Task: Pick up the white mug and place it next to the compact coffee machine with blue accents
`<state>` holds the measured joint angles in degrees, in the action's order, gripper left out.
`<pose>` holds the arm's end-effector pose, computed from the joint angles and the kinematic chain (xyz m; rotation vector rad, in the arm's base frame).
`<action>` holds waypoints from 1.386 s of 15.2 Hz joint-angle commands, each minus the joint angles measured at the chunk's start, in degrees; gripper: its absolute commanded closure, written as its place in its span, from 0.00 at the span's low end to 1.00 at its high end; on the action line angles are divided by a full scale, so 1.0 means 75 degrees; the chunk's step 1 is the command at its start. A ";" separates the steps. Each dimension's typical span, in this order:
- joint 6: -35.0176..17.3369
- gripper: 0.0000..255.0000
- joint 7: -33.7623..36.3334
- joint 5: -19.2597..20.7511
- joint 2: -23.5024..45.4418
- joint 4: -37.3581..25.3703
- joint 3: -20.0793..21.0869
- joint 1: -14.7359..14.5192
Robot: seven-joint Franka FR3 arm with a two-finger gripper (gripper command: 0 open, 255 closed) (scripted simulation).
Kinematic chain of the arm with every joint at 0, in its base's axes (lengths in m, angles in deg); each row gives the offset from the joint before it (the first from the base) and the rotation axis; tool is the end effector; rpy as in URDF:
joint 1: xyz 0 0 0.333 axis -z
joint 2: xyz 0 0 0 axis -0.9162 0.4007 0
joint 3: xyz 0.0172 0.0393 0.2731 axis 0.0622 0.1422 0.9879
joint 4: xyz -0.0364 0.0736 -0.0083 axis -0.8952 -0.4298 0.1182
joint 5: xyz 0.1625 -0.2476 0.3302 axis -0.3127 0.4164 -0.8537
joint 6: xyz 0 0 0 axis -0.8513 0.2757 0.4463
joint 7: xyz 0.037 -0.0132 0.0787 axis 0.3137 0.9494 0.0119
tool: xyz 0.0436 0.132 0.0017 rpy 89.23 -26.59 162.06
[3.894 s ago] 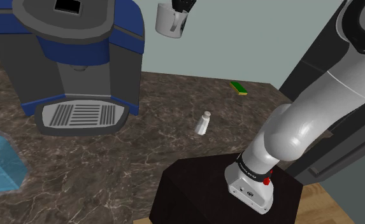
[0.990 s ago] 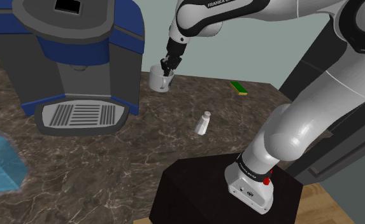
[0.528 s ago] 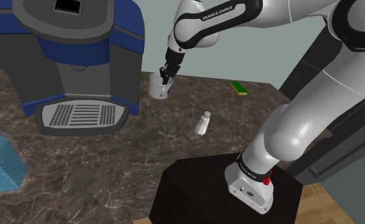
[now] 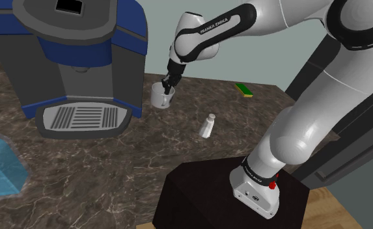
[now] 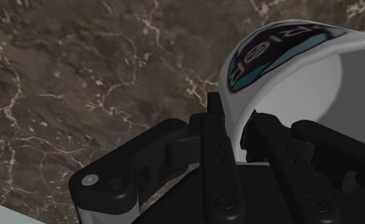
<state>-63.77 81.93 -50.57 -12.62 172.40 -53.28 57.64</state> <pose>0.5401 0.0507 0.2517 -3.0674 -0.2615 -0.1338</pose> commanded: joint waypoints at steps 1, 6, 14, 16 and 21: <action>-0.0225 1.00 -0.0018 -0.0031 0.0120 0.0099 0.0007 -0.0010; -0.0225 1.00 -0.0018 -0.0031 0.0120 0.0099 0.0007 -0.0010; -0.0225 0.00 -0.0019 -0.0031 0.0120 0.0099 0.0007 -0.0010; 0.0036 0.00 0.0009 0.0010 -0.0071 0.0029 0.0000 0.0001; 0.0765 0.00 0.0071 0.0103 -0.0553 -0.0220 -0.0013 0.0031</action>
<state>-58.45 82.33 -49.85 -16.47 170.81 -53.43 57.89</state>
